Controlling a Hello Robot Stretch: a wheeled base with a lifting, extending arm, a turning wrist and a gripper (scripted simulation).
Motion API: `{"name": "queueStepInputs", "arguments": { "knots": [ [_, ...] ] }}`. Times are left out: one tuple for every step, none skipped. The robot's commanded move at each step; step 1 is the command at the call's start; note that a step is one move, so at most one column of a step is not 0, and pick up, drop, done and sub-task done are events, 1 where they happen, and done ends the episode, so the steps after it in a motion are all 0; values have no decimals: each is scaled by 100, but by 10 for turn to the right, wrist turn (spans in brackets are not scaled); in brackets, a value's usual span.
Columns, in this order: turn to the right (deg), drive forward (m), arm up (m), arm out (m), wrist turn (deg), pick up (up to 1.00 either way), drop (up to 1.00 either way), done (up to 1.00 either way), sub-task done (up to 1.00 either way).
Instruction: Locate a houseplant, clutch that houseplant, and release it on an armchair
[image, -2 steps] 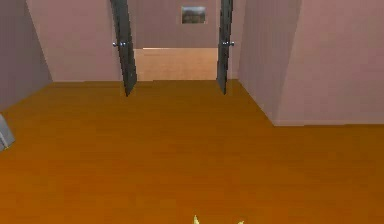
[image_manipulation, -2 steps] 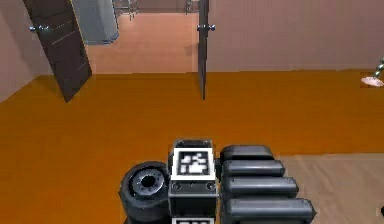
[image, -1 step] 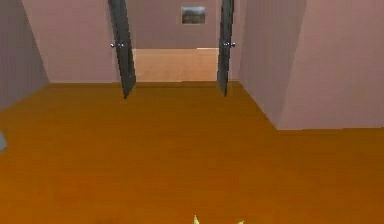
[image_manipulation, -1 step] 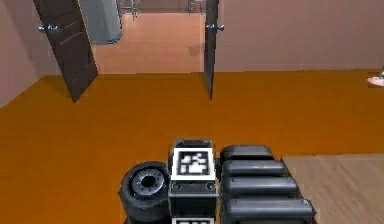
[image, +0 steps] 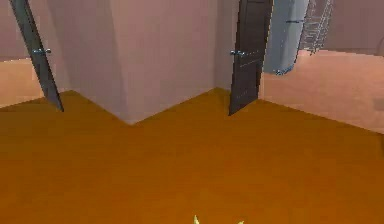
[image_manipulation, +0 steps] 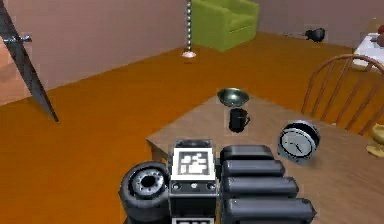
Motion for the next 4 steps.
{"name": "queueStepInputs", "arguments": {
  "knots": [
    [390,0,0,0,0,0,0,0,0],
    [0,90,0,0,0,0,0,0,0],
    [270,0,0,0,0,0,0,0,0],
    [0,65,0,0,0,0,0,0,0]
  ]
}}
